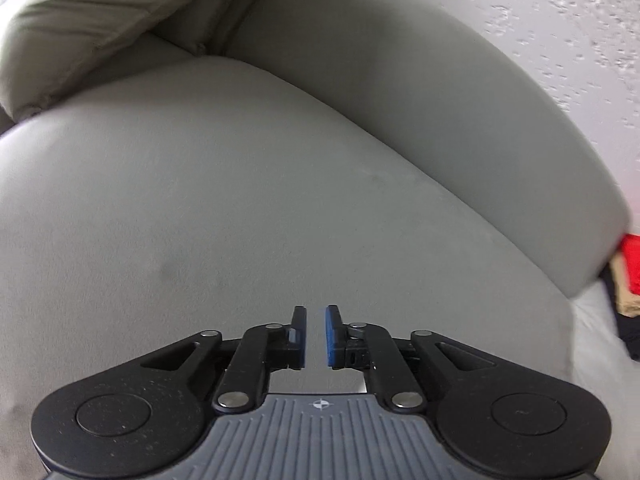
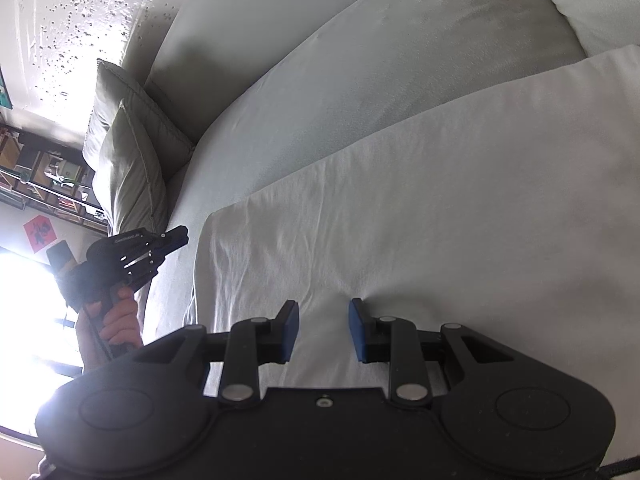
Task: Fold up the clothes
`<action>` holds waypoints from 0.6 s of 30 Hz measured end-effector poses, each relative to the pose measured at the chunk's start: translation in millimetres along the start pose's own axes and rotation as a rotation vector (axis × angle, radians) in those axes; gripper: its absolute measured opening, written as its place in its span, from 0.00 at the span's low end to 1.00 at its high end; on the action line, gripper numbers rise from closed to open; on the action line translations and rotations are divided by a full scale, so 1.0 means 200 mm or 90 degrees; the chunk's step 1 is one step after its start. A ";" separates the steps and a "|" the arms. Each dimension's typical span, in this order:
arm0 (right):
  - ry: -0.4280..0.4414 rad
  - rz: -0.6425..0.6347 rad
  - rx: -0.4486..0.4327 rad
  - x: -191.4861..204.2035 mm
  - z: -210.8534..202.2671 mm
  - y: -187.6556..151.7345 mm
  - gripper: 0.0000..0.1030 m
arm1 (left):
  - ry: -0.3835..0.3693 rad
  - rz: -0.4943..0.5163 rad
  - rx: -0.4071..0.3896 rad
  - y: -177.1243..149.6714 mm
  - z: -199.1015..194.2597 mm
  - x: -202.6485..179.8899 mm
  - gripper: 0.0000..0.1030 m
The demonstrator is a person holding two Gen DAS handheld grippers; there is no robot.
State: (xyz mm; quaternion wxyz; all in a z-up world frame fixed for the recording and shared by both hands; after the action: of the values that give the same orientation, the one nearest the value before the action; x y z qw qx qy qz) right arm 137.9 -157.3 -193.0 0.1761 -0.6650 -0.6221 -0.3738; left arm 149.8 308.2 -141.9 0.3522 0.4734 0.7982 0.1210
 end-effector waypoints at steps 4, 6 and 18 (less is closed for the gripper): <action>-0.002 -0.002 -0.002 0.00 0.00 0.00 0.26 | -0.153 0.063 0.084 -0.07 0.03 -0.11 0.17; 0.002 0.001 -0.003 -0.01 0.00 0.00 0.26 | -0.143 0.103 0.129 -0.12 0.08 -0.15 0.20; -0.054 -0.014 -0.060 -0.01 -0.18 -0.09 0.27 | 0.257 0.123 0.054 -0.23 -0.27 0.11 0.04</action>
State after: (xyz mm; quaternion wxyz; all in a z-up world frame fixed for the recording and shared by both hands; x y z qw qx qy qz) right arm 110.5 -181.6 -175.0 0.1137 -0.6808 -0.6181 -0.3762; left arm 76.4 310.9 -137.3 0.1523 0.5282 0.8078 0.2127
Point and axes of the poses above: each gripper's, at about its wrist camera, not at the fingertips, and z roughly the way its jaws point, x to its left, y to its top, the point moved 1 cm from there along z, roughly the way its jaws point, and after that the axes turned 2 degrees about x, right-handed, at the moved point
